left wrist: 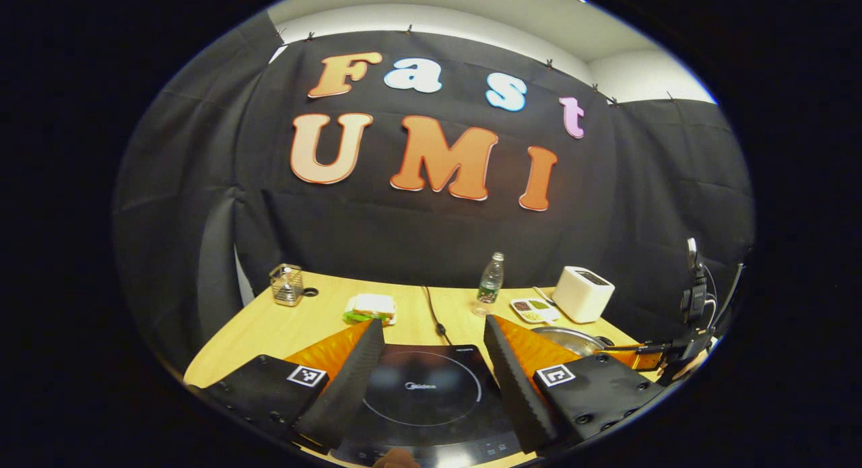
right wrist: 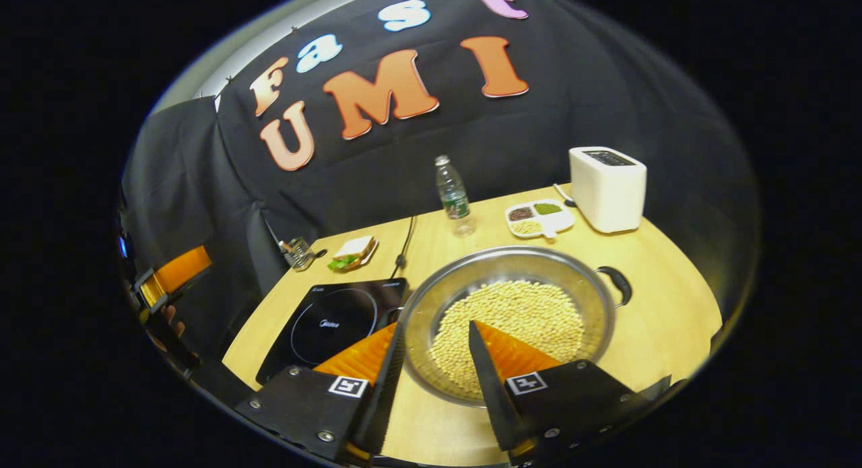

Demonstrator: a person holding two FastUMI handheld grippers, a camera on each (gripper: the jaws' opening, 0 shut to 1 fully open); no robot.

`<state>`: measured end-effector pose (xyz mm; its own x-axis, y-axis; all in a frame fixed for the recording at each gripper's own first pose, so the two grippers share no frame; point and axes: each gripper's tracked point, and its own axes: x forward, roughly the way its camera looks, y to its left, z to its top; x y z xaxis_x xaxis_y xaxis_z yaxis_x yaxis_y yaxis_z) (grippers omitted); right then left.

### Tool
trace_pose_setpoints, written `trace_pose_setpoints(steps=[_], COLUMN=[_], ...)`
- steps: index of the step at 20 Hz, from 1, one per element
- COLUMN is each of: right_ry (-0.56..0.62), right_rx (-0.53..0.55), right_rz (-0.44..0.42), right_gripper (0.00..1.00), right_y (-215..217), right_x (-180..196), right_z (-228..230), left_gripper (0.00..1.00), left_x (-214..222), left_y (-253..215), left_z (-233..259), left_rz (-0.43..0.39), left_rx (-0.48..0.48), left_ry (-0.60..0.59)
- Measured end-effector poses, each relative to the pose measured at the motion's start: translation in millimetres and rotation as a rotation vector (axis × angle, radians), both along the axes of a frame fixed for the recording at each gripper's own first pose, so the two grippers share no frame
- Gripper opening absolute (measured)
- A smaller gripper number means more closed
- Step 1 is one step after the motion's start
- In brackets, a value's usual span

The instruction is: First push the handle of the pot to place it horizontally, then grasp the pot with both hands and set it on the induction cooktop.

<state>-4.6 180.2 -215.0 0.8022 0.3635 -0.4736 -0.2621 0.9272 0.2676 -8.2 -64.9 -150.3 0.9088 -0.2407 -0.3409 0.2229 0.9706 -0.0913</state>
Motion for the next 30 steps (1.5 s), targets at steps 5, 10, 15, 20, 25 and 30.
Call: trace_pose_setpoints(steps=[5, 10, 15, 20, 25, 30], right_ry=[-0.038, -0.052, -0.082, -0.105, -0.076, -0.020], right_rx=[-0.014, -0.041, -0.108, -0.211, -0.238, -0.235], right_rz=[-0.083, -0.143, -0.187, -0.208, -0.198, -0.172], right_gripper=[0.94, 0.95, 0.95, 0.95, 0.96, 0.96], right_y=[-55, -94, -122, -139, -141, -137], right_x=[11, 28, 57, 94, 117, 122], right_z=[8, 0, -19, -42, -63, -87], left_gripper=[0.98, 0.98, 0.99, 0.99, 0.99, 0.98], left_x=[0, 3, 9, 28, 30, 28], left_y=[-70, -116, -133, -137, -142, -140], left_z=[-40, -96, -140, -181, -207, -223], left_rz=[-0.087, -0.135, -0.136, -0.114, -0.110, -0.096], left_rx=[0.015, 0.041, 0.063, 0.125, 0.153, 0.139], left_ry=[0.069, 0.167, 0.251, 0.300, 0.357, 0.407])
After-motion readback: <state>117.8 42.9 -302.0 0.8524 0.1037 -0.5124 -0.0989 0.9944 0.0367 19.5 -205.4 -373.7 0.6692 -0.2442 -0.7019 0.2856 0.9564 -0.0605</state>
